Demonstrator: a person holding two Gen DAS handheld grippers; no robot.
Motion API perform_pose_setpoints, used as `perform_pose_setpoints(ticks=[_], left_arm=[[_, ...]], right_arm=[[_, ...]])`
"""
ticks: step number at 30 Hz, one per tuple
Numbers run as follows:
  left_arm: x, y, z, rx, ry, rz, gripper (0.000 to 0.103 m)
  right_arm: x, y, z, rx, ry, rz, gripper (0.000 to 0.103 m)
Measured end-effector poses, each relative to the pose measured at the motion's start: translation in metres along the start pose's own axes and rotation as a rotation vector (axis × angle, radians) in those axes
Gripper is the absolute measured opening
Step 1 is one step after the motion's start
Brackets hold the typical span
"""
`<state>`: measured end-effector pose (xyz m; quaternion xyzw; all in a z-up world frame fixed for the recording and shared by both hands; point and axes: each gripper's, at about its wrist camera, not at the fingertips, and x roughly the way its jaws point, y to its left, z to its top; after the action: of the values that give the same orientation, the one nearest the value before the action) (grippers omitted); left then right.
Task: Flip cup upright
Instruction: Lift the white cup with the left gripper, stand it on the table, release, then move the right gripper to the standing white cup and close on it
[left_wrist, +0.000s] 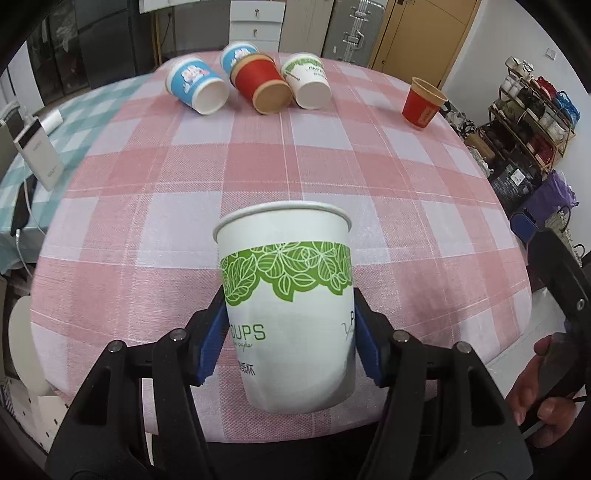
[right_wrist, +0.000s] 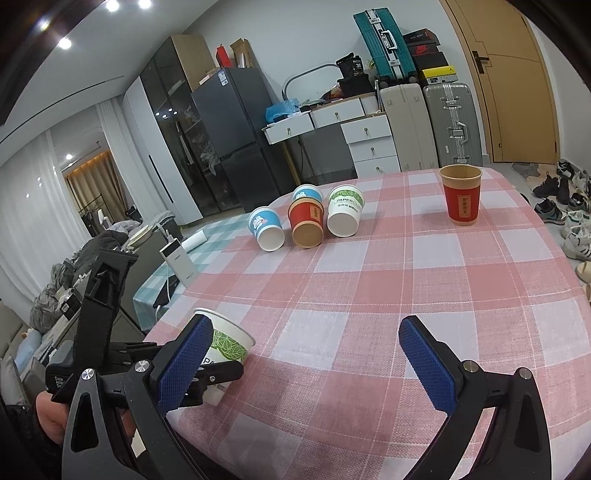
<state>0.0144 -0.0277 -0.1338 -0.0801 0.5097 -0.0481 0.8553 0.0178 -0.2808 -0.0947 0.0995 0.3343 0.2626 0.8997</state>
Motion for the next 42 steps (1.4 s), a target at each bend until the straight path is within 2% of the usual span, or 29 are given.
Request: perform_pose_setpoints(ticks=[9,14,20,28,32,34,36,38,42], left_arm=[[0.015,0.006,0.004,-0.021,0.045,-0.027,0.061],[0.025,0.006,0.004,-0.005,0.078,-0.015,0.074],[0.012,0.009,0.008,-0.024,0.036,-0.041,0.079],[-0.050,0.014,0.020,-0.031,-0.109,-0.073,0.082],[-0.093,0.012,0.020,-0.010,-0.243,-0.022,0.082],[-0.117,0.010,0.017,0.007,-0.327,0.011,0.085],[-0.139,0.010,0.013,0.017,-0.406,0.036,0.092],[-0.156,0.011,0.008,0.011,-0.451,0.051,0.098],[-0.180,0.017,-0.004,-0.005,-0.517,0.059,0.102]], right_arm=[[0.004,0.001,-0.001,-0.003,0.011,0.002,0.103],[0.004,0.001,-0.002,-0.006,0.009,-0.002,0.103],[-0.002,0.005,0.002,-0.010,0.002,-0.002,0.103],[-0.027,0.027,0.016,-0.039,-0.042,0.036,0.103],[-0.042,0.047,0.022,-0.067,-0.061,0.059,0.103],[-0.049,0.058,0.024,-0.085,-0.070,0.065,0.103],[-0.057,0.066,0.026,-0.095,-0.078,0.077,0.103],[-0.064,0.074,0.028,-0.099,-0.085,0.090,0.103],[-0.077,0.087,0.030,-0.105,-0.100,0.111,0.103]])
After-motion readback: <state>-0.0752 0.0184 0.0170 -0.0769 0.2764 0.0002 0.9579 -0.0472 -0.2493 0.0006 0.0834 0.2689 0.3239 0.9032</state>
